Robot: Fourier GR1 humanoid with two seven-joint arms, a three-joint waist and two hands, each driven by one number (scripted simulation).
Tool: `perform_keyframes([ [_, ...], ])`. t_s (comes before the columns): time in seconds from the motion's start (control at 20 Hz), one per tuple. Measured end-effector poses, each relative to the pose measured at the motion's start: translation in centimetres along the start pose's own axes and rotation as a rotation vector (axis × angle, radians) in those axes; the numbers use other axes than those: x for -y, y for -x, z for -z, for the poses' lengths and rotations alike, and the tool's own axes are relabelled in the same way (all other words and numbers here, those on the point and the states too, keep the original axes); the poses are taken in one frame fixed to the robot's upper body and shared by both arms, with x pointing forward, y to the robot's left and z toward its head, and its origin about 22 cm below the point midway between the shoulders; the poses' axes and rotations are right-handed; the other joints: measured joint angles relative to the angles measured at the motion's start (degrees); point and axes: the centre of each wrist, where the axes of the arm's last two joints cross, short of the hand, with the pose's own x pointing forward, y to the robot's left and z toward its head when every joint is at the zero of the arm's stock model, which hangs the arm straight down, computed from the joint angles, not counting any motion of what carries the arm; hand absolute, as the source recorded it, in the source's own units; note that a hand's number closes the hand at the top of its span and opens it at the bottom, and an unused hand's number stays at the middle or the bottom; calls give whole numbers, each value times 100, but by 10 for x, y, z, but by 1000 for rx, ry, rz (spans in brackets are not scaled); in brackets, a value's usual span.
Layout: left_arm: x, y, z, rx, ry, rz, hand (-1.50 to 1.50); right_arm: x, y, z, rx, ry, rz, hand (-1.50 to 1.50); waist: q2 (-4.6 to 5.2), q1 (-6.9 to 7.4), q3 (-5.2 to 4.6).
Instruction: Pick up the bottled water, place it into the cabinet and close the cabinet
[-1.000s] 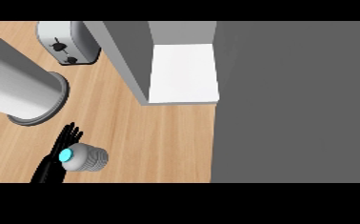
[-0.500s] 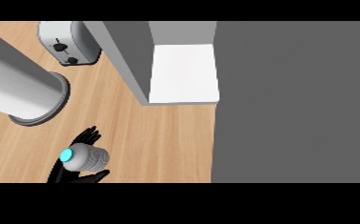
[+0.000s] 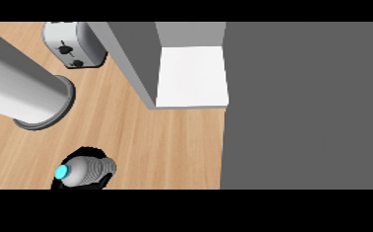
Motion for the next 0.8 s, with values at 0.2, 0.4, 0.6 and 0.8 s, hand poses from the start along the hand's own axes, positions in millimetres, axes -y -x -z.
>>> perform_keyframes([
  [0.2,8,4,3,36,-58,17,150,-2,1,-1,7,-8,11,-150,-2,13,25],
  [0.4,25,9,15,90,-127,12,150,-2,1,-2,12,-15,10,-150,2,-2,21],
  [0.6,50,14,31,129,-103,-11,150,-1,1,-1,6,-14,2,-150,15,8,-17],
  [0.8,78,16,49,142,-55,-68,150,-1,1,1,4,-13,7,-150,21,8,-60],
])
